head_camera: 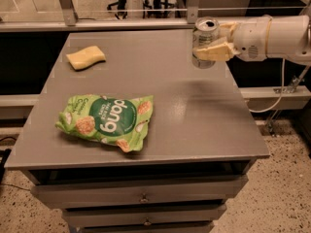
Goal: Move 7up can near green rice chip bag
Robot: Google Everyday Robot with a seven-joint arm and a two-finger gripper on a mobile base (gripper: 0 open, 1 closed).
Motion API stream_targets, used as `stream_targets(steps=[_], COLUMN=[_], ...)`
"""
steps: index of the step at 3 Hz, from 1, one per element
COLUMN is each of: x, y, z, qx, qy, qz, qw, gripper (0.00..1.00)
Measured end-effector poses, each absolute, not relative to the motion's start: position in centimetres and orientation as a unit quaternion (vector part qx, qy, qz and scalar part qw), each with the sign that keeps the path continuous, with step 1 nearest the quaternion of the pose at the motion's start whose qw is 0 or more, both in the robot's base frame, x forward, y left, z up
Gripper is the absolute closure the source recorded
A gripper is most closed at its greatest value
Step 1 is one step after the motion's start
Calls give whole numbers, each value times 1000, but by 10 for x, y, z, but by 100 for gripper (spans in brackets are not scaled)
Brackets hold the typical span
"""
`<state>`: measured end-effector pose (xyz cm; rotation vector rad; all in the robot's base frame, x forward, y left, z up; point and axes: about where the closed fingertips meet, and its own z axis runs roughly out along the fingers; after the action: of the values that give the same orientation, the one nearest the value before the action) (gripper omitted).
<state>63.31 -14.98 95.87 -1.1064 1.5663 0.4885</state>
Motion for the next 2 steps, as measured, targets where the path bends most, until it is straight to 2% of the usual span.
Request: stream_targets(steps=[2], x=[591], y=[-136], z=[933], qx=[-483], qy=[663], qz=[259], qw=[510], gripper=[100])
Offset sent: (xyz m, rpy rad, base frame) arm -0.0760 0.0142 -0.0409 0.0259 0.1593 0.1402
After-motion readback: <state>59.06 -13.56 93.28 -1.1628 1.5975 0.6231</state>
